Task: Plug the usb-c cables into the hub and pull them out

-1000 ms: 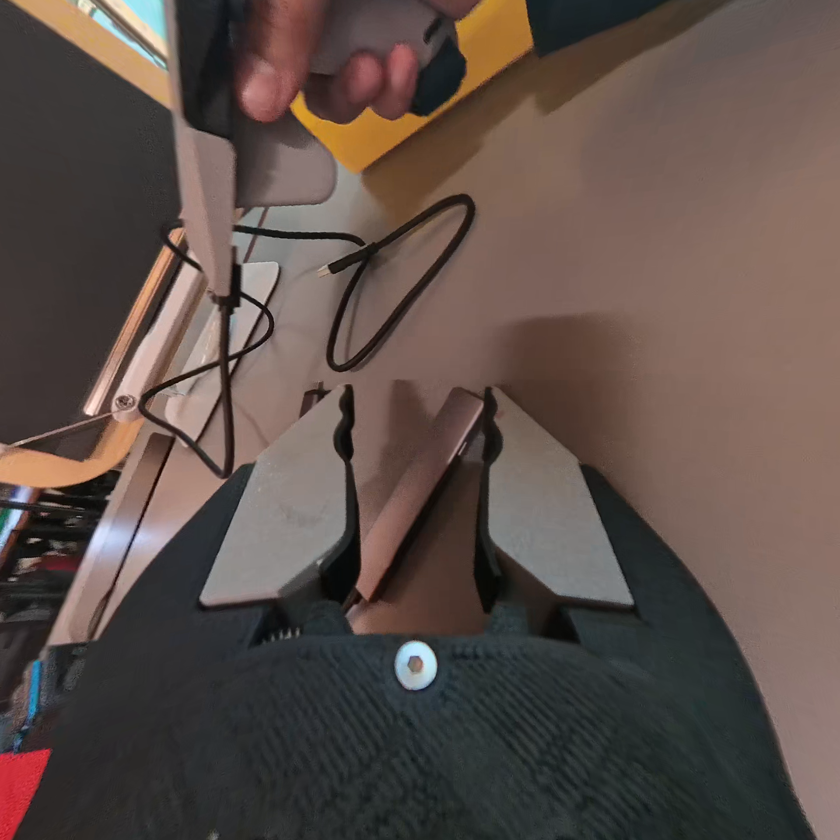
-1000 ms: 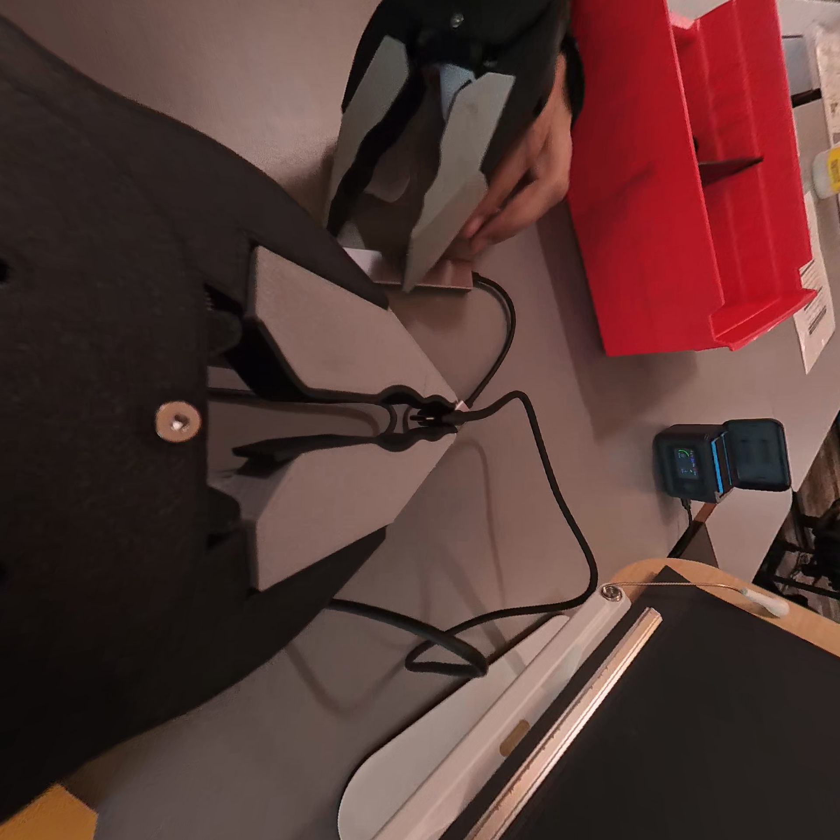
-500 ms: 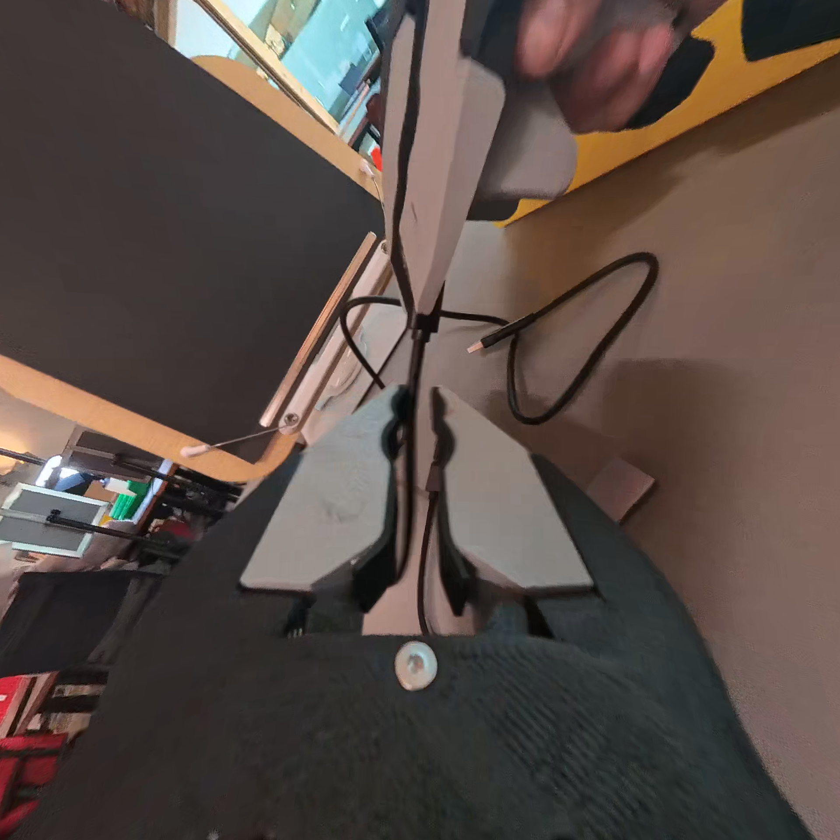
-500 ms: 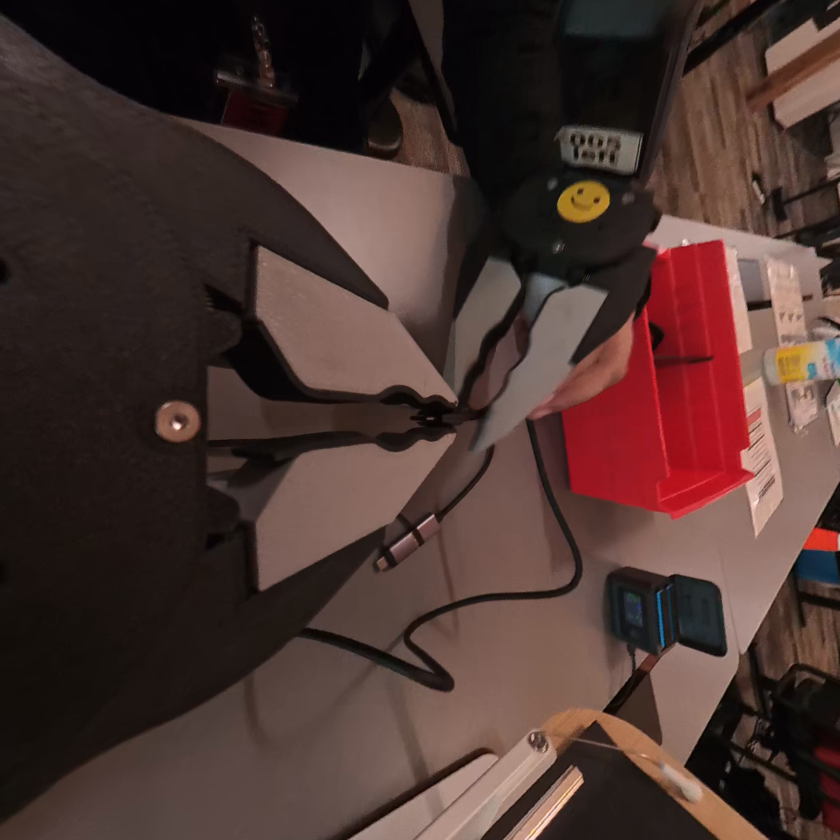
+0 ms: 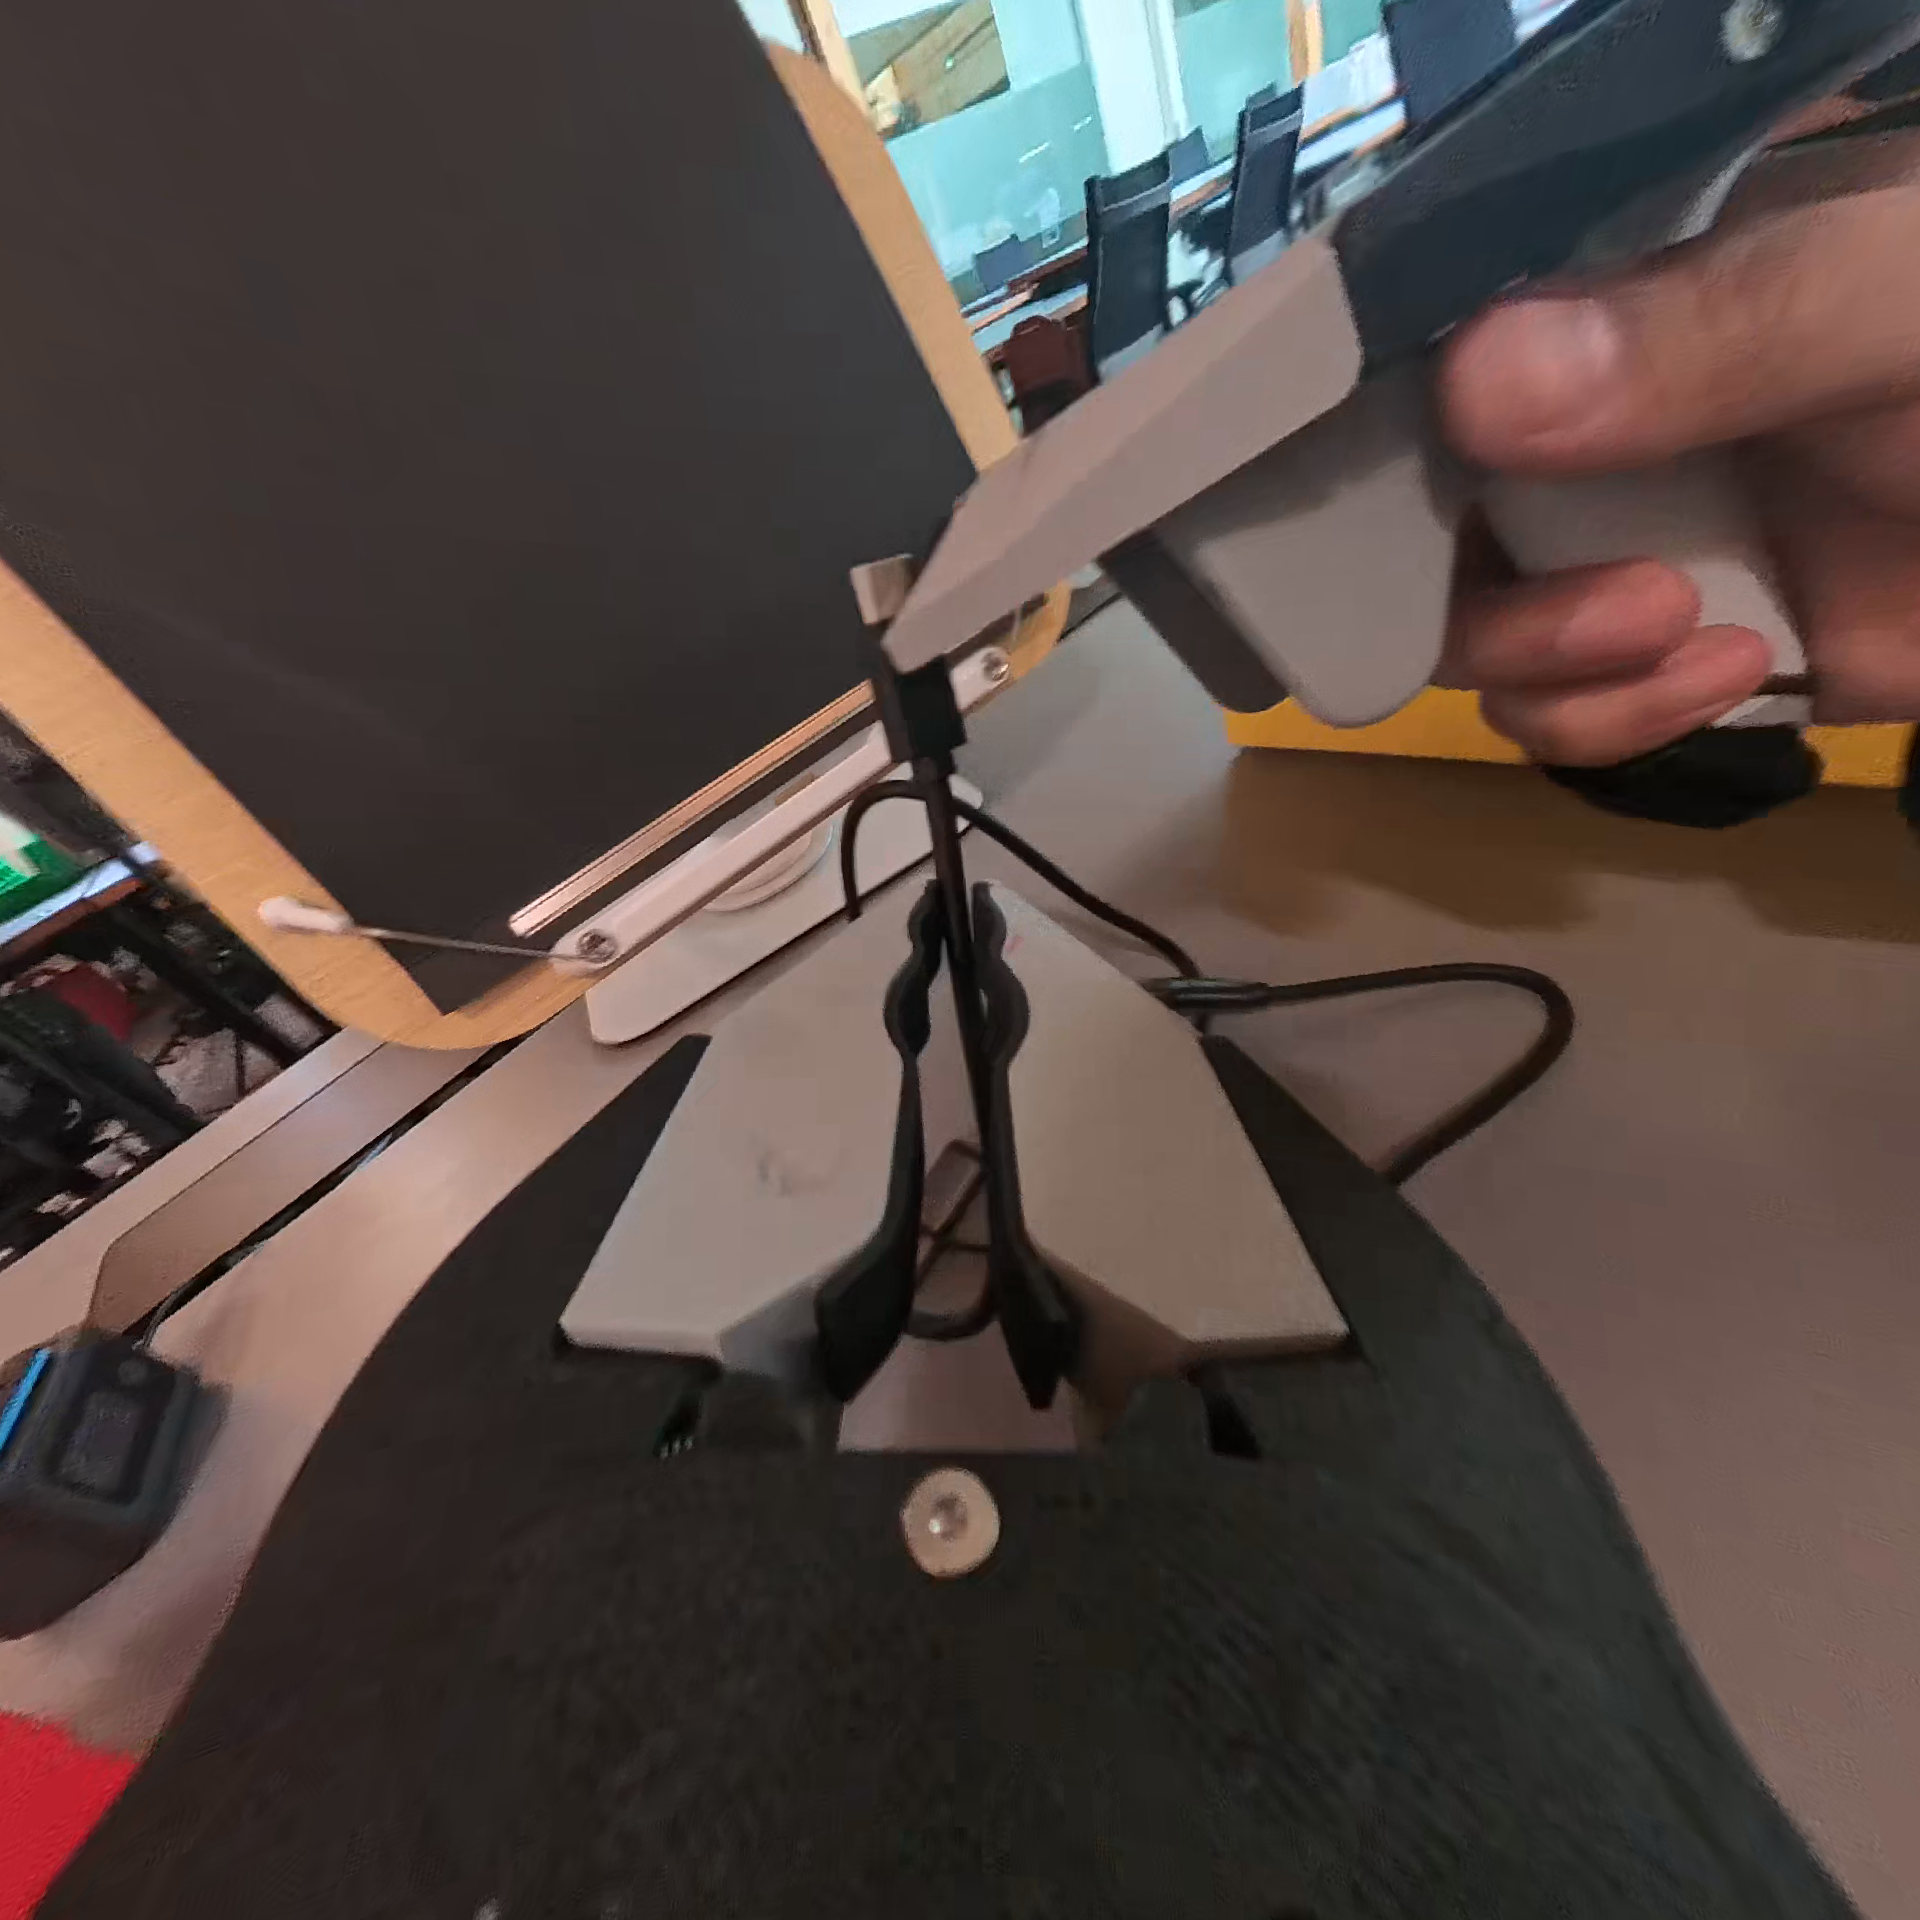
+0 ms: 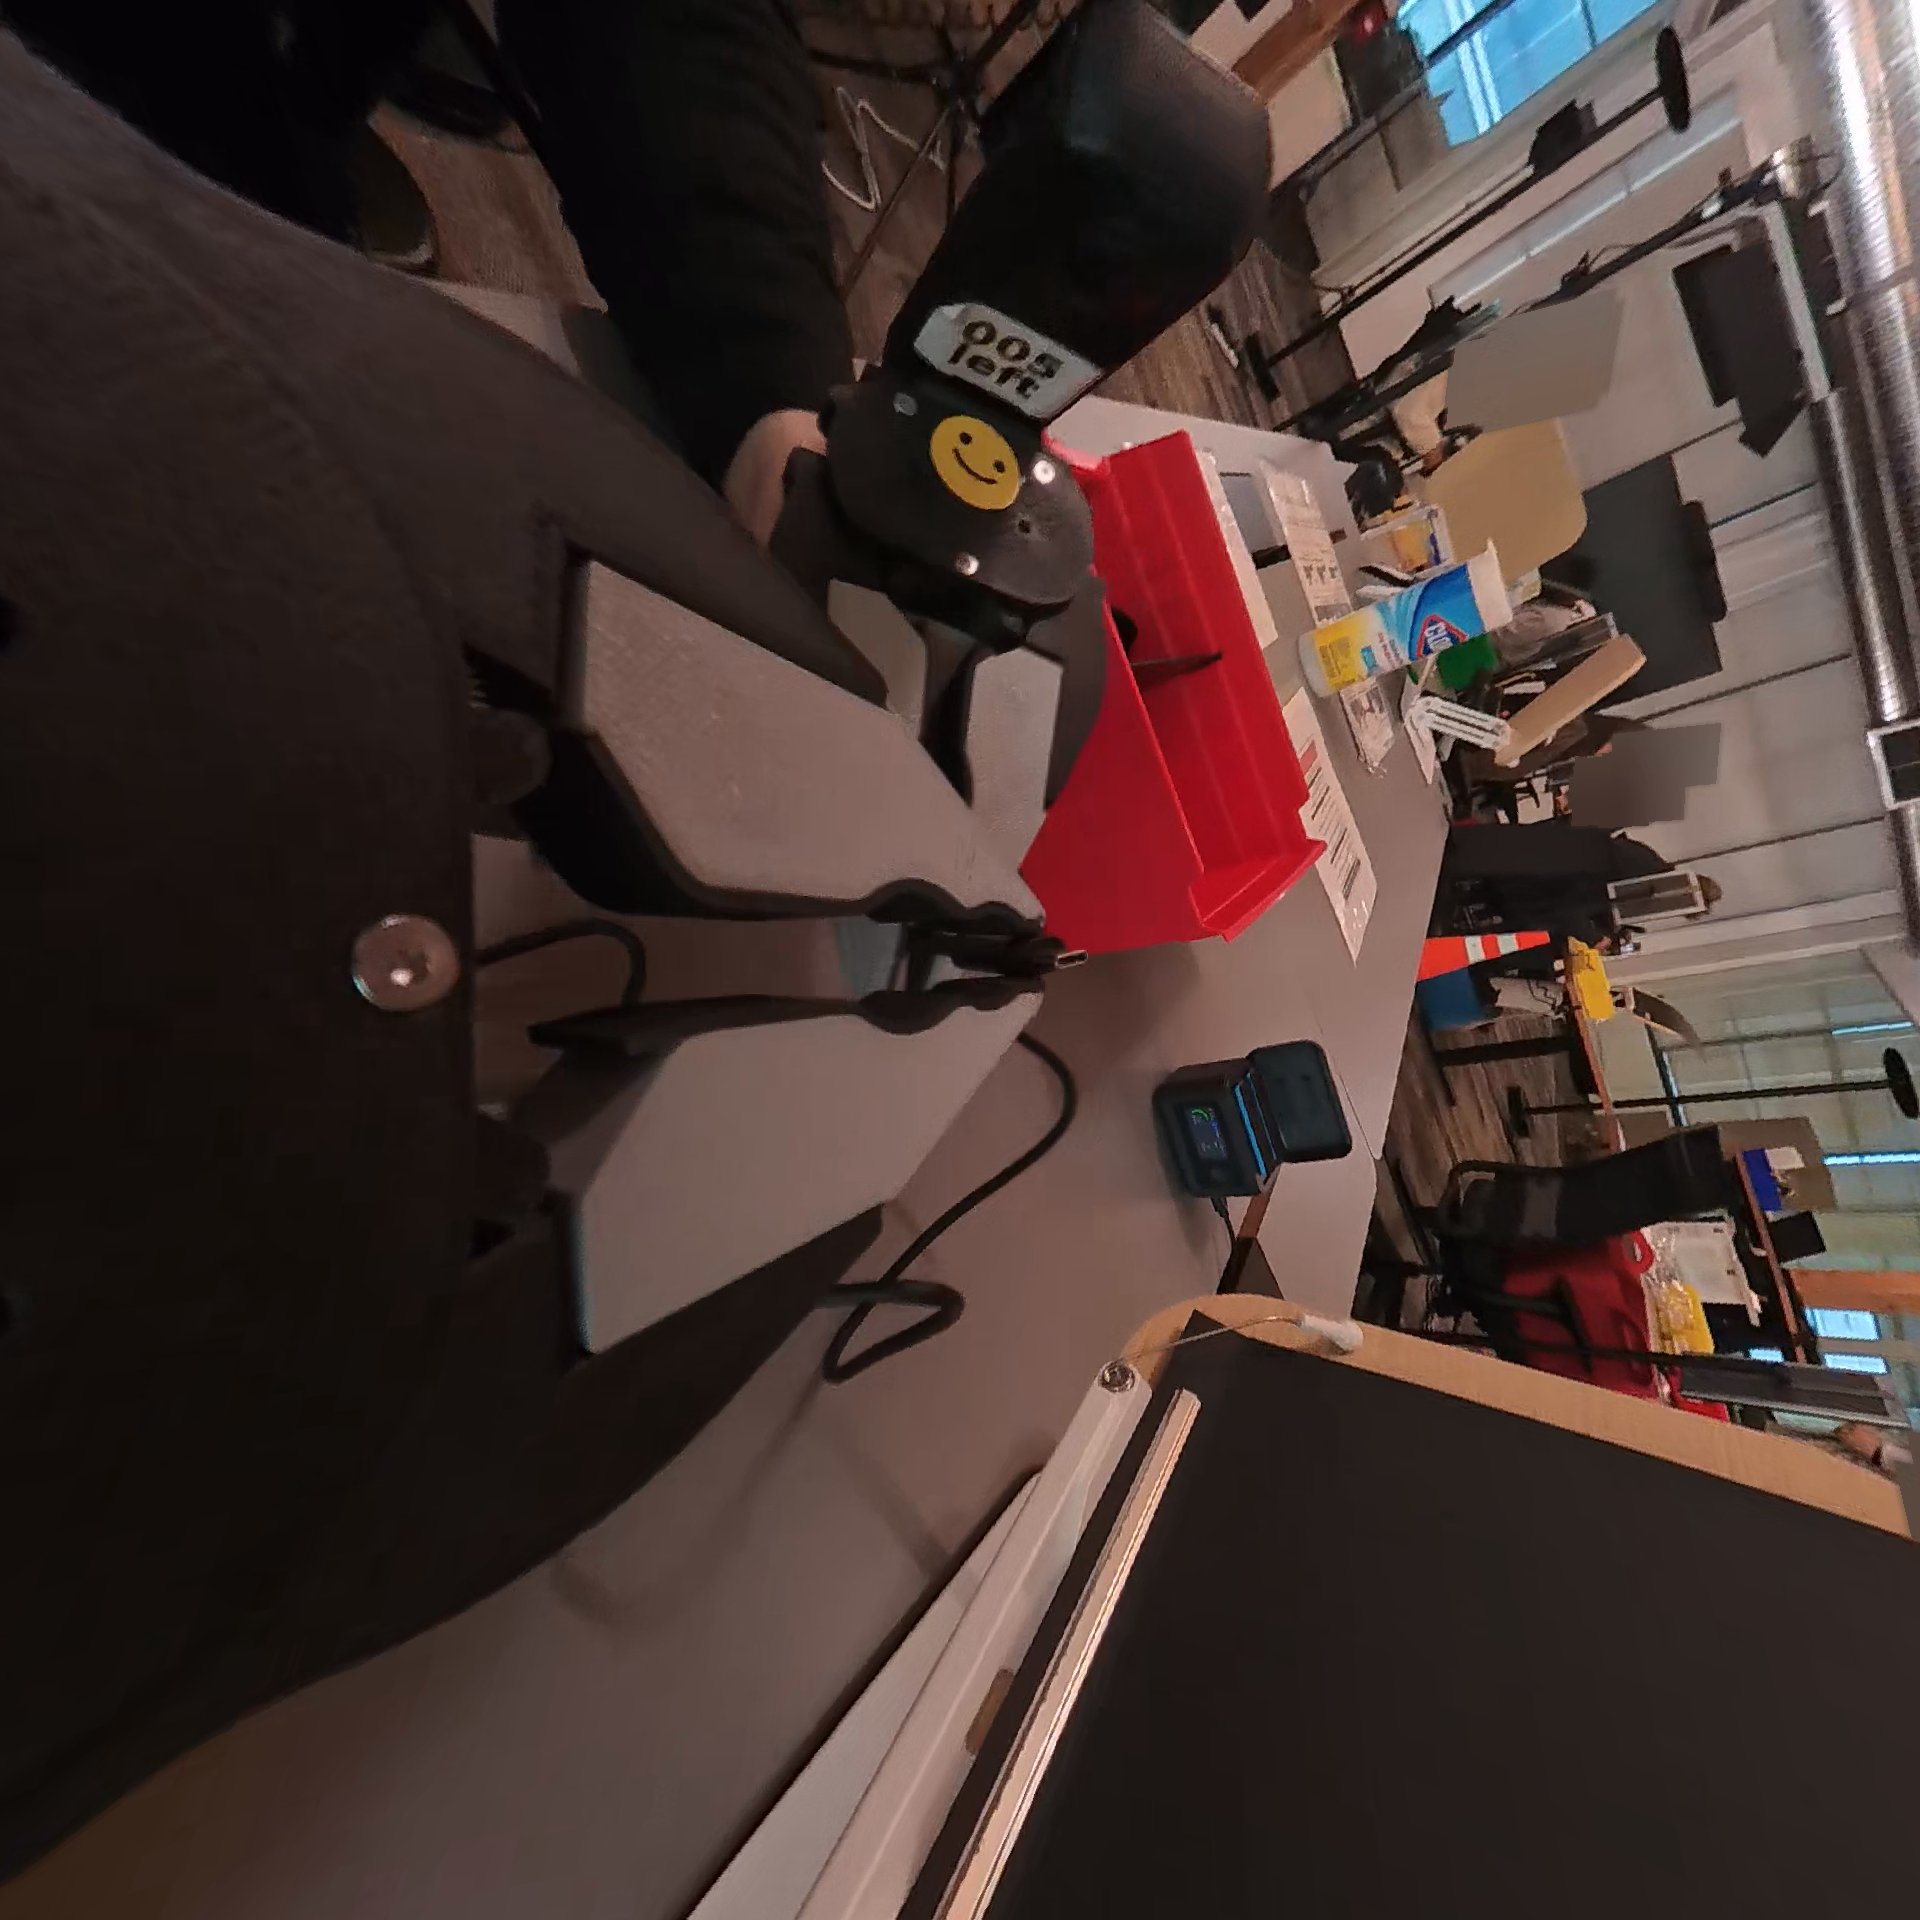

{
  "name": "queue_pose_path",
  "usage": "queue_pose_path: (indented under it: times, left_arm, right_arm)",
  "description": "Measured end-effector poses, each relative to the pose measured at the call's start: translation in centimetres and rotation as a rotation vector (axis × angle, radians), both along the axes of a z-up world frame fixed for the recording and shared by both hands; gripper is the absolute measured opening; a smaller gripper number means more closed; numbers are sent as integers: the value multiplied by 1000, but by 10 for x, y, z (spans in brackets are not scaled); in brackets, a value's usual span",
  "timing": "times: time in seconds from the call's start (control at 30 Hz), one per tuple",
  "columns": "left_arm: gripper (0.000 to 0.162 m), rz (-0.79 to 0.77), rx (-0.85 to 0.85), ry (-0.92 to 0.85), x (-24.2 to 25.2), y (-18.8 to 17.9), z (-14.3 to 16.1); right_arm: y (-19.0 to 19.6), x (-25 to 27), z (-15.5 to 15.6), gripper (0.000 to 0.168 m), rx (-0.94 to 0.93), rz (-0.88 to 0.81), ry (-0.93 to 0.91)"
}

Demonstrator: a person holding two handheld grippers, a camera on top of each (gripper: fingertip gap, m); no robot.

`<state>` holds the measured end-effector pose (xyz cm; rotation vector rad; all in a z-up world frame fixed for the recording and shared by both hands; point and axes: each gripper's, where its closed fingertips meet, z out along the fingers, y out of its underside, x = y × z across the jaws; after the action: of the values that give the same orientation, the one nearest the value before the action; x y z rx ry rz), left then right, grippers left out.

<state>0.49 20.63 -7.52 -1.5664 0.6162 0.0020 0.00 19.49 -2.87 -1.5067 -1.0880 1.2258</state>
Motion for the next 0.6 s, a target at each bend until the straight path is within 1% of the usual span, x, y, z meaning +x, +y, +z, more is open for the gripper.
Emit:
queue_pose_path:
  times: [0.07,0.17,0.33,0.4,0.43,0.47,0.53,0.6]
  left_arm:
    - [6,-59,1,-44,13,-3,3]
    - [6,-73,-32,-57,16,-3,1]
    - [6,-126,-67,-146,16,-7,1]
    - [6,-111,-50,-138,15,-8,4]
    - [3,-77,-30,-147,9,-7,7]
    - [1,-57,-16,-177,3,-6,12]
    - [0,-82,-15,-263,-2,-8,19]
    - [0,-68,-13,-281,-7,-6,19]
  right_arm:
    - [-4,-2,6,3,-13,23,42]
    - [-8,-8,3,4,-30,37,60]
    - [-17,-18,1,5,-56,94,87]
    - [-18,-18,2,6,-75,103,100]
    - [-18,-18,2,6,-84,111,106]
    - [-19,-17,3,7,-94,121,103]
    - [-15,-12,3,5,-80,108,90]
    - [-13,-10,3,2,-59,97,86]
